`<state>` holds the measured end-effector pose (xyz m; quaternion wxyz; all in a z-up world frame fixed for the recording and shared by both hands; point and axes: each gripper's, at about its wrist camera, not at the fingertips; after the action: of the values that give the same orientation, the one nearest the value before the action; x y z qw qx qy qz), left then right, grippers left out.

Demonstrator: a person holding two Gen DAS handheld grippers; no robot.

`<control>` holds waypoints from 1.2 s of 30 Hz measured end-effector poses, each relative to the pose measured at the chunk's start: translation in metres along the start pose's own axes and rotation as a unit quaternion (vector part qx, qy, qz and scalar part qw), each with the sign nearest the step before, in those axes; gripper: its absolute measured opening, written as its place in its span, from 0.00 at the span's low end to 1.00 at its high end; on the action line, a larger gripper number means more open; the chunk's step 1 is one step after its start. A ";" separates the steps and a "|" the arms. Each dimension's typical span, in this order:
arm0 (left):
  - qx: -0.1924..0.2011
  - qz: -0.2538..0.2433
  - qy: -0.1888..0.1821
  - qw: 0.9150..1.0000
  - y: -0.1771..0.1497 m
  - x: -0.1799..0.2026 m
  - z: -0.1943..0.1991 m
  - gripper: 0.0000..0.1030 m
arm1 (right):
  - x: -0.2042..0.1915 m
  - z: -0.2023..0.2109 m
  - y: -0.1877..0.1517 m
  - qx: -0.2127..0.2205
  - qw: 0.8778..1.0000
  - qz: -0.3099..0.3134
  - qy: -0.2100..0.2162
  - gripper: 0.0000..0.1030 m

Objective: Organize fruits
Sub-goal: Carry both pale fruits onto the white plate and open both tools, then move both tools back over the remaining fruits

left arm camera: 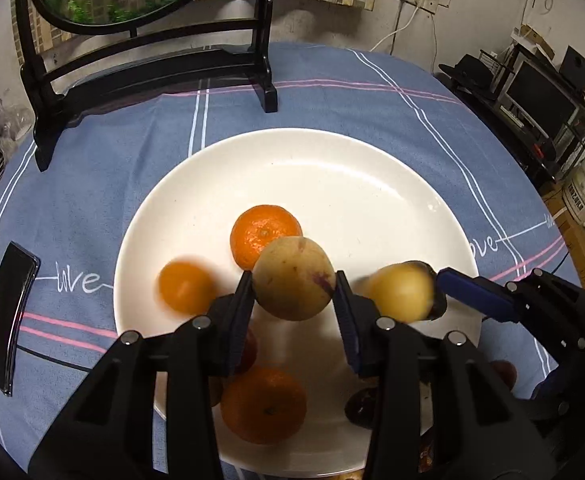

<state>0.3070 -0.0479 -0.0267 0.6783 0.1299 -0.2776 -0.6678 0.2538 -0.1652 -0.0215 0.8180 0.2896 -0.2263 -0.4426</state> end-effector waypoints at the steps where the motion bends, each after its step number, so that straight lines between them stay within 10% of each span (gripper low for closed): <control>1: 0.003 -0.001 0.000 1.000 0.000 0.001 0.003 0.41 | -0.001 0.002 0.000 -0.001 1.000 0.002 -0.002 0.43; 5: 0.028 -0.003 -0.003 1.000 -0.002 0.004 0.023 0.64 | 0.002 0.012 -0.002 0.003 1.000 -0.007 -0.003 0.43; 36: 0.046 0.022 0.081 0.995 -0.173 -0.037 0.122 0.80 | -0.034 0.122 -0.139 0.021 0.997 -0.077 0.007 0.63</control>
<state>0.0970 -0.0005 -0.0301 0.7062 0.2085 -0.2555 -0.6265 0.0773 -0.2309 -0.0302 0.7767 0.3265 -0.2070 -0.4973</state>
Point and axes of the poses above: each gripper's, at about its wrist camera, not at the fingertips, and z roughly against the way its jaws point, x to its right, y to its top, and after that the axes turned 9 degrees about z, right-handed
